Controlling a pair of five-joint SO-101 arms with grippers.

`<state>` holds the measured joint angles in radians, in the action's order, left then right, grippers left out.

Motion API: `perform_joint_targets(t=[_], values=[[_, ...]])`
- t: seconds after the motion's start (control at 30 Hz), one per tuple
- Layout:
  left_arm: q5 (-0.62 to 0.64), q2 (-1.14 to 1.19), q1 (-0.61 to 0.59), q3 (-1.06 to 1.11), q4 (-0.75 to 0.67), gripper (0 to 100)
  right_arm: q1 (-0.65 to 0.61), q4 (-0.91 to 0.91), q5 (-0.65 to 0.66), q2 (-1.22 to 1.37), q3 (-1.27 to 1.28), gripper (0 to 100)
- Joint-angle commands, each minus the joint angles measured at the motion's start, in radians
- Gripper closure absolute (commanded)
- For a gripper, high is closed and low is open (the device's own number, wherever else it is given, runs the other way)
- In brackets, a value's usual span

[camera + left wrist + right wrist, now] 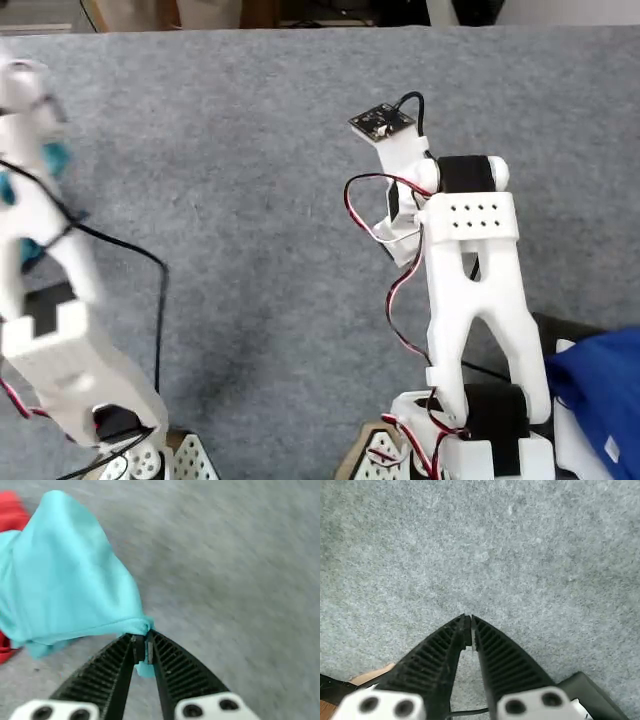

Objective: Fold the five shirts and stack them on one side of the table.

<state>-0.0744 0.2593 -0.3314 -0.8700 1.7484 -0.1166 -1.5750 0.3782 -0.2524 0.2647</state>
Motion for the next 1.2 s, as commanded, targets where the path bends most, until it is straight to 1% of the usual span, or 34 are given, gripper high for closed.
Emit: perform_joint_targets(t=[0.0, 0.13, 0.23, 0.3, 0.4, 0.43, 0.5, 0.53, 0.6, 0.7, 0.8, 0.87, 0.93, 1.0, 1.03, 1.1, 1.17], values=[[0.023, -0.203, 0.227, 0.203, 0.011, 98, 0.015, -0.002, -0.006, 0.001, -0.015, 99.3], [0.02, -0.338, 0.5, 0.394, 0.009, 98, 0.082, -0.002, -0.006, 0.001, -0.019, 99.3], [0.018, -0.414, 0.686, 0.473, 0.006, 98, 0.15, 0.0, 0.0, 0.001, -0.021, 99.3], [0.018, -0.447, 0.787, 0.509, -0.009, 98, 0.193, 0.0, 0.0, 0.001, -0.021, 99.3], [0.025, -0.481, 0.893, 0.543, -0.012, 98, 0.236, 0.0, 0.003, 0.001, -0.021, 99.0], [0.025, -0.487, 0.91, 0.548, -0.011, 97, 0.239, 0.0, 0.021, 0.001, -0.021, 99.0], [0.026, -0.501, 0.91, 0.543, -0.006, 93, 0.236, -0.005, 0.055, 0.001, -0.021, 99.0], [0.026, -0.513, 0.885, 0.543, -0.005, 90, 0.232, -0.005, 0.064, 0.001, -0.024, 99.0], [0.028, -0.553, 0.77, 0.548, -0.005, 85, 0.219, -0.008, 0.069, 0.002, -0.047, 99.0], [0.028, -0.607, 0.503, 0.591, -0.005, 79, 0.213, -0.009, 0.069, 0.007, -0.073, 99.0], [0.02, -0.607, 0.207, 0.698, -0.02, 72, 0.211, -0.009, 0.069, 0.008, -0.081, 99.0], [0.021, -0.57, 0.041, 0.806, -0.091, 67, 0.211, -0.008, 0.069, 0.008, -0.081, 99.0], [0.025, -0.522, -0.091, 0.91, -0.221, 66, 0.211, -0.005, 0.069, 0.008, -0.081, 99.0], [0.026, -0.469, -0.192, 1.002, -0.381, 66, 0.202, -0.002, 0.069, 0.008, -0.081, 99.0], [0.028, -0.438, -0.222, 1.043, -0.459, 66, 0.189, -0.002, 0.069, 0.008, -0.079, 99.0], [0.028, -0.377, -0.247, 1.105, -0.585, 66, 0.157, -0.005, 0.069, 0.008, -0.079, 99.0], [0.028, -0.32, -0.241, 1.132, -0.643, 66, 0.124, -0.005, 0.066, 0.008, -0.079, 99.0]])
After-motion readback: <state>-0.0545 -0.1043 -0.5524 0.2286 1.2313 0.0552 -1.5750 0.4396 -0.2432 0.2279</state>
